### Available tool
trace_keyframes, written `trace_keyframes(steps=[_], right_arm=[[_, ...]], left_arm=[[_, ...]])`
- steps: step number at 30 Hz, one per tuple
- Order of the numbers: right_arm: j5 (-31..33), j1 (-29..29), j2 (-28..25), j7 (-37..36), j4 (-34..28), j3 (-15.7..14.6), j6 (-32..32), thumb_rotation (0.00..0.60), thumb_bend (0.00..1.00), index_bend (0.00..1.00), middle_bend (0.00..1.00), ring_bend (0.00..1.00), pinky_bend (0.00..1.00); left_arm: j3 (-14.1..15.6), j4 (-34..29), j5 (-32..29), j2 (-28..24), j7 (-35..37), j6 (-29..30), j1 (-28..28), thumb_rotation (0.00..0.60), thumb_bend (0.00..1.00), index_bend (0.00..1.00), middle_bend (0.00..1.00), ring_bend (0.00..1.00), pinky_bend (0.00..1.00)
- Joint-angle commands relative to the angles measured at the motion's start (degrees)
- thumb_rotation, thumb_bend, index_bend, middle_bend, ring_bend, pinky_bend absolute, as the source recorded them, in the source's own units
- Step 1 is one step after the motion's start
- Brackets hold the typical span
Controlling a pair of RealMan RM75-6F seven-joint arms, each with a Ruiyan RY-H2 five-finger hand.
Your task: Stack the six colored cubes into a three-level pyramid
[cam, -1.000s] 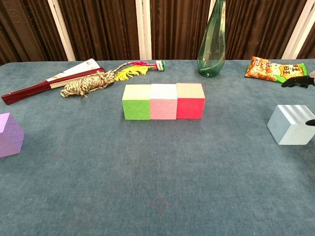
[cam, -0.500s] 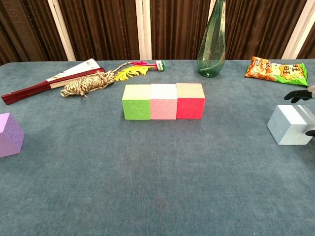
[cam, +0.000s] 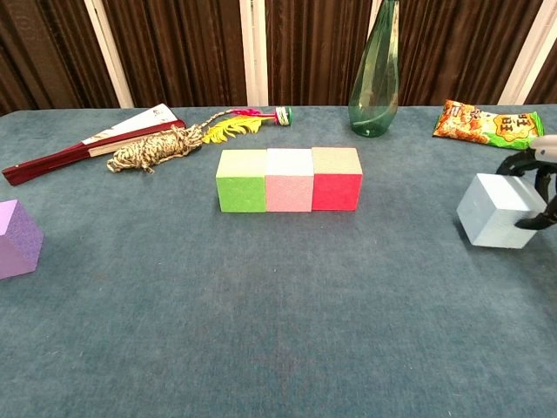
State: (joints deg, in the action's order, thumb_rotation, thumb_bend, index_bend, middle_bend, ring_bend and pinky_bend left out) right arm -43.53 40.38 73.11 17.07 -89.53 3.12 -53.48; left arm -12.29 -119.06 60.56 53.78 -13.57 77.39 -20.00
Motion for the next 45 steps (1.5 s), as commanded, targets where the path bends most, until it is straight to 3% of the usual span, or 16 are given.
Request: trace_keyframes(steps=[1,12,21,28,33,36,41,45], right_arm=[[-2.0,0.1,-2.0,-0.6,-3.3,1.6,-0.7,0.6,0.3,0.51,0.47,0.48,0.52],[2.8,5.7,-7.0,5.3,-12.2,7.4,-0.4,0.6,0.3,0.51,0.47,0.48,0.52],[13.4,15.1,-5.0,16.1,-16.0,11.3,-2.9,0.6,0.3,0.51,0.47,0.48,0.52],[26.3,24.4,2.4,29.4,-13.7,12.2,-10.5,0.6,0.3,0.51,0.47,0.48,0.52],[40.0,30.7,7.7,35.7,-10.8,17.1,-16.6,0.6,0.3,0.51,0.47,0.48,0.52],[44.9,33.1,9.7,38.1,-8.5,19.2,-18.3,0.6,0.3,0.51,0.47,0.48,0.52],[51.3,35.1,12.2,39.7,-5.2,22.6,-19.0,0.6,0.3,0.51,0.47,0.48,0.52],[52.3,36.0,13.8,40.5,-3.0,23.5,-19.1,0.6,0.3,0.51,0.47,0.48,0.52]], left_arm=[[0.0,0.0,0.0,0.0,0.1,0.0,0.0,0.6,0.13,0.0,0.0,0.01,0.08],[-0.3,0.1,-0.5,-0.3,0.6,-0.3,0.0,0.6,0.13,0.0,0.0,0.01,0.08],[-0.5,0.6,-1.5,-0.3,1.4,-1.3,-0.3,0.6,0.13,0.0,0.0,0.01,0.08],[-0.6,0.5,-2.2,-0.6,2.3,-2.3,-0.5,0.6,0.13,0.0,0.0,0.01,0.08],[-0.8,0.8,-2.7,-1.1,3.6,-2.9,-0.5,0.6,0.13,0.0,0.0,0.01,0.08],[-0.9,1.0,-3.0,-1.5,4.4,-3.5,-0.4,0.6,0.13,0.0,0.0,0.01,0.08],[-1.0,1.3,-3.3,-2.1,5.8,-4.2,-0.3,0.6,0.13,0.0,0.0,0.01,0.08],[-0.9,1.3,-3.4,-2.4,6.3,-4.8,-0.3,0.6,0.13,0.0,0.0,0.01,0.08]])
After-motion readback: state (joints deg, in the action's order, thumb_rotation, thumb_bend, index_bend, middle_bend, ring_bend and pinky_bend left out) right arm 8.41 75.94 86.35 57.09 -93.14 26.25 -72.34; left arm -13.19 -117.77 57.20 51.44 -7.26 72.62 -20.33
